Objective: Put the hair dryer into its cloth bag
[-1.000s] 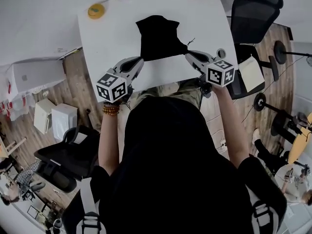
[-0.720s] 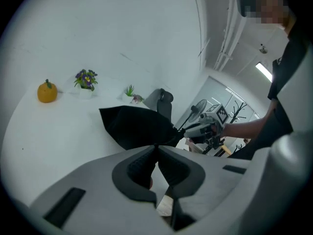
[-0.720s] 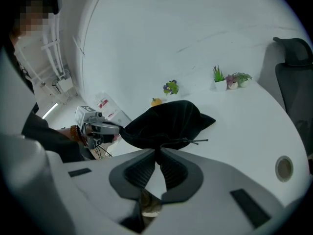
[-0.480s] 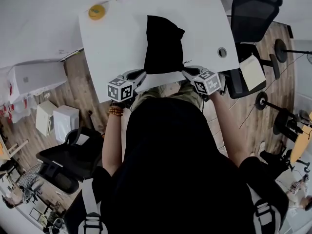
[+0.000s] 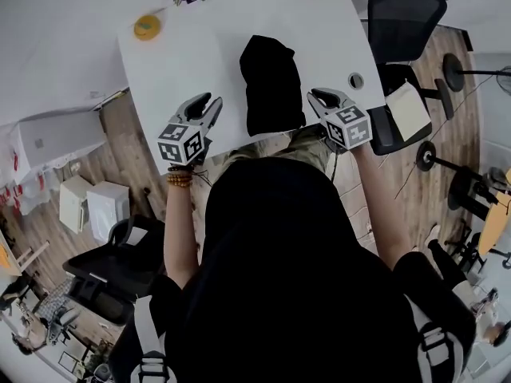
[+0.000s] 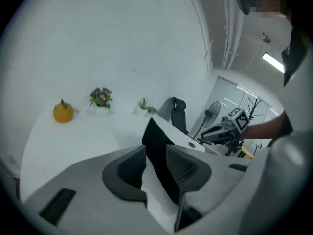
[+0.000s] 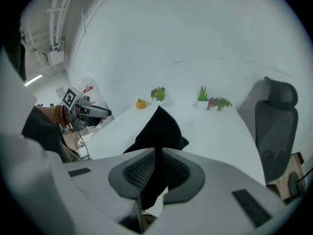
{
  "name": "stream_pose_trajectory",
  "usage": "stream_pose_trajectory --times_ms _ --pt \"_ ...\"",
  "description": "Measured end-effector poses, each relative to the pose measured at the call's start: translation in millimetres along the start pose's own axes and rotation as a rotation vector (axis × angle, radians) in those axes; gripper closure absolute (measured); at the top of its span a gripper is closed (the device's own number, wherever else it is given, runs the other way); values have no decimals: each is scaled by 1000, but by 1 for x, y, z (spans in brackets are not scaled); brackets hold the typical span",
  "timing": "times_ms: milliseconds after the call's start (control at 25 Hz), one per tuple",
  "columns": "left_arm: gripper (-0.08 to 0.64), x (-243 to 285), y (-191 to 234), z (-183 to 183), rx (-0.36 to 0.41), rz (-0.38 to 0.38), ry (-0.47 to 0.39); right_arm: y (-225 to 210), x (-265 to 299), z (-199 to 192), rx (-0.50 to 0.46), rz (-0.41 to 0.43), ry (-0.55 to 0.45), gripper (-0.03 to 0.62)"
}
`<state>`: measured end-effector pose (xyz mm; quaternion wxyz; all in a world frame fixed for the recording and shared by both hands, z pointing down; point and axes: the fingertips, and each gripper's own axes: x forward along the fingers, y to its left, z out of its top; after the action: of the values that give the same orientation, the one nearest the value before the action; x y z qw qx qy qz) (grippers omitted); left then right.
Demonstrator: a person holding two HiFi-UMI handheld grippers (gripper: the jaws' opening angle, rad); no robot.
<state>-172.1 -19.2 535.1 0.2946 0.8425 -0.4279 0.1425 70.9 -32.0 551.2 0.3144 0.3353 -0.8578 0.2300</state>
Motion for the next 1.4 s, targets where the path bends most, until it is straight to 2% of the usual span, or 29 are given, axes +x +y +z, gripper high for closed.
stream_pose_trajectory --times_ms 240,400,520,680,800,960,1200,1400 --pt "430 12 -14 116 157 140 -260 -33 -41 113 -113 -181 -265 541" --pt "444 5 -30 181 269 249 -406 -34 -76 184 -192 -313 -458 541" --pt "477 -7 -38 216 312 334 -521 -16 -95 225 -241 -365 -587 541" --pt "518 -21 -49 237 347 416 -622 22 -105 263 -384 -382 -735 541" --pt "523 -20 -56 233 367 425 -625 49 -97 270 -409 -358 -771 546" --pt "525 -12 -57 214 359 414 -579 67 -74 256 -296 -301 -724 551" --pt "525 -7 -52 188 341 408 -524 79 -52 242 -240 -240 -686 560" --pt "525 -5 -49 183 338 410 -513 82 -43 238 -223 -224 -673 562"
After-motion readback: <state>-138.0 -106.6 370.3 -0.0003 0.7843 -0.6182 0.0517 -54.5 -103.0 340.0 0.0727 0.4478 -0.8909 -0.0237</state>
